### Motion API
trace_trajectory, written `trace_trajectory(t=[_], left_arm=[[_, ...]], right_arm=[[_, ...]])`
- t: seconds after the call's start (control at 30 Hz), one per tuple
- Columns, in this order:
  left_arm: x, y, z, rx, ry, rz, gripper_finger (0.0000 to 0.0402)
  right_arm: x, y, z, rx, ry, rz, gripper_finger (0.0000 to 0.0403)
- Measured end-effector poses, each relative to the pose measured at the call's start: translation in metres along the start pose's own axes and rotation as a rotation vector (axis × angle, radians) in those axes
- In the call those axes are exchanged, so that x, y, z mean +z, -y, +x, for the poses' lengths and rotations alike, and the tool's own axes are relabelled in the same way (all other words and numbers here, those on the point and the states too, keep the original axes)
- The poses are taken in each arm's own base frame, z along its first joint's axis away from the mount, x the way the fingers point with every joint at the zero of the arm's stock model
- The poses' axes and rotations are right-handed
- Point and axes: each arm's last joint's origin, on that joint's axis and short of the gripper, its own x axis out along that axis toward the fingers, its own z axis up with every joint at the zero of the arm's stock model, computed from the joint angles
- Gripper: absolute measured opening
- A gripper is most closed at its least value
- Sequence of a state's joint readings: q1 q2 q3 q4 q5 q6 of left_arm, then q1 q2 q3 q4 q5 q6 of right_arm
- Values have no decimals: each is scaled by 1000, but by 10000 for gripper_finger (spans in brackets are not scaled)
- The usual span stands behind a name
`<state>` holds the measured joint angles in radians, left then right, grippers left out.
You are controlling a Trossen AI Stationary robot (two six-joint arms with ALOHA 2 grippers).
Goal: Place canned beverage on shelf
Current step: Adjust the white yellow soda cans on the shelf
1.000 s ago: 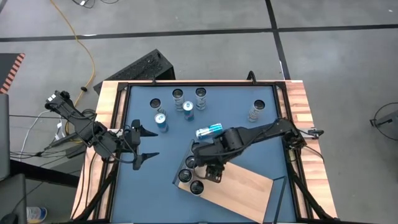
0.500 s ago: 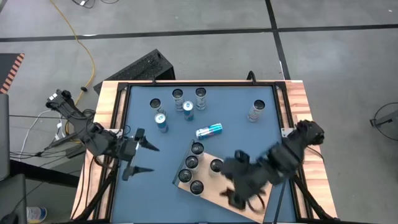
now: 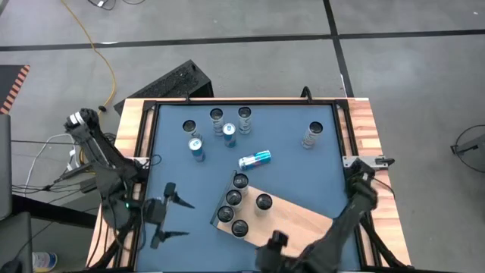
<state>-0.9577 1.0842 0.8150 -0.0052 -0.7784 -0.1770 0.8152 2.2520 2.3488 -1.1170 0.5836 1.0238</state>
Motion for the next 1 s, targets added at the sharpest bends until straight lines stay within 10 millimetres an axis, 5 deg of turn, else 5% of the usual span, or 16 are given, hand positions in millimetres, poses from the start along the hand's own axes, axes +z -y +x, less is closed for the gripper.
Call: trace_trajectory(t=[0.23,0.33,0.53,0.83,1.0], left_arm=[[-10,23,6,40,7,3,348],[-9,24,4,32,17,-36,348],[-10,27,0,36,23,-49,348],[-10,28,-2,83,35,-43,348],[-10,28,-2,87,35,-46,348]], right_arm=[[-32,-26,92,52,52,71,329],[-40,-37,113,123,100,91,324],[-53,-33,118,34,112,169,255],[-56,-33,110,-97,361,259,26],[-50,-33,111,-113,429,255,12]])
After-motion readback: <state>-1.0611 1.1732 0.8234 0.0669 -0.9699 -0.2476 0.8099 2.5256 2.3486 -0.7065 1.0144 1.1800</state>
